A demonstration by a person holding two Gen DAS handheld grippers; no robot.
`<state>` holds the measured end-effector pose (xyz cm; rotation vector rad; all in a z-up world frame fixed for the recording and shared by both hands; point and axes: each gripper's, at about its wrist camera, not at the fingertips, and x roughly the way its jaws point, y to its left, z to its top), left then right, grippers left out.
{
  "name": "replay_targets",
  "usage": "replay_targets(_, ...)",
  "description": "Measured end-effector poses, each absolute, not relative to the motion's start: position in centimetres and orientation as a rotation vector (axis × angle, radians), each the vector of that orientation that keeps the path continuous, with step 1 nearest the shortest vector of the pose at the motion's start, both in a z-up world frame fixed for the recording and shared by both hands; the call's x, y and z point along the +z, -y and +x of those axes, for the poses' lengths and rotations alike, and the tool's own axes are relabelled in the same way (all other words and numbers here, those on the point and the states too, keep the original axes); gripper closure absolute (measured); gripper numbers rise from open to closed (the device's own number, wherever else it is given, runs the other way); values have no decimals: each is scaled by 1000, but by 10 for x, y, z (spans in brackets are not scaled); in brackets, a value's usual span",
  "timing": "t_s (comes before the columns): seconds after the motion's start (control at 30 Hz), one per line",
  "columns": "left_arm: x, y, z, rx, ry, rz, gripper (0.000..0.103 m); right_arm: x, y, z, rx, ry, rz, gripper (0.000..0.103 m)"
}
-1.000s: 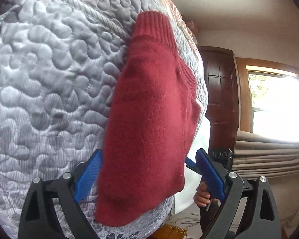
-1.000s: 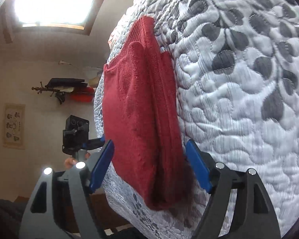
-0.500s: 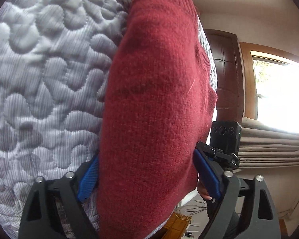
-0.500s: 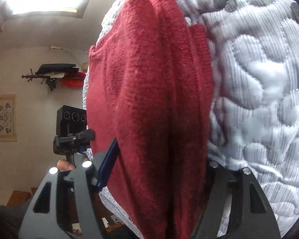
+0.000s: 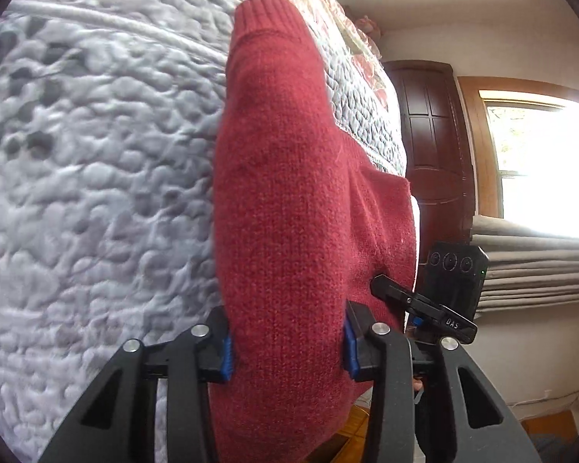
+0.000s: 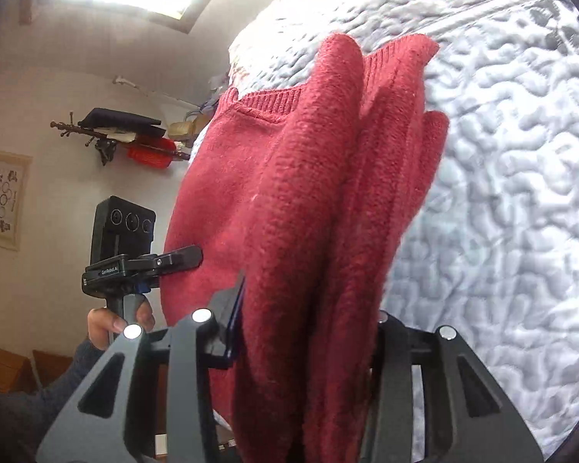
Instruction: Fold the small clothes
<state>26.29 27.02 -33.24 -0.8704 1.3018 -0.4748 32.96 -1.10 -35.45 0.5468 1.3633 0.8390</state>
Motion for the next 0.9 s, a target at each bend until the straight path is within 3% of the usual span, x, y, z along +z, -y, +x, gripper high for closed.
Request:
replay_targets(0.2,-360,-337,164,-312,-1330,-822,61,-408,-77,265,914,-1492,459,62)
replay_targets(0.3,-401,-359,149,-229,-1387,-820,44,-442,-97,252,849,-1573,416,41)
replay_targets(0.37,-402,-358,148,-234,-1373,-833,38,-430,-95,255,825,-1584,413,32)
replay_targets(0.4,-395,-354,149,-224,-1376,-806,29,-417,-90,259,814,-1560,398,28)
replay_targets(0.43,-386,-348,152,-209,-1373,-769,20,-402,-88,263,797,-1530,382,27)
replay_targets(0.5,-359,-340,150,-183,-1318,-696,20,-375,-72,274,754,-1462,351,27)
replay_targets(0.6,-324,-342,127,-148,-1199,-614,20,-347,-66,296,743,-1364,306,38)
replay_targets(0.7,-302,-333,103,-186,-1092,-559,20,-366,-57,321,769,-1400,304,48)
replay_targets(0.77,-302,-321,93,-234,-1082,-532,20,-380,-77,333,765,-1451,265,75)
replay_targets(0.8,-304,-307,95,-255,-1091,-518,20,-386,-81,335,771,-1457,250,94)
replay_targets(0.9,-324,-279,101,-290,-1161,-504,20,-400,-69,336,690,-1450,200,96)
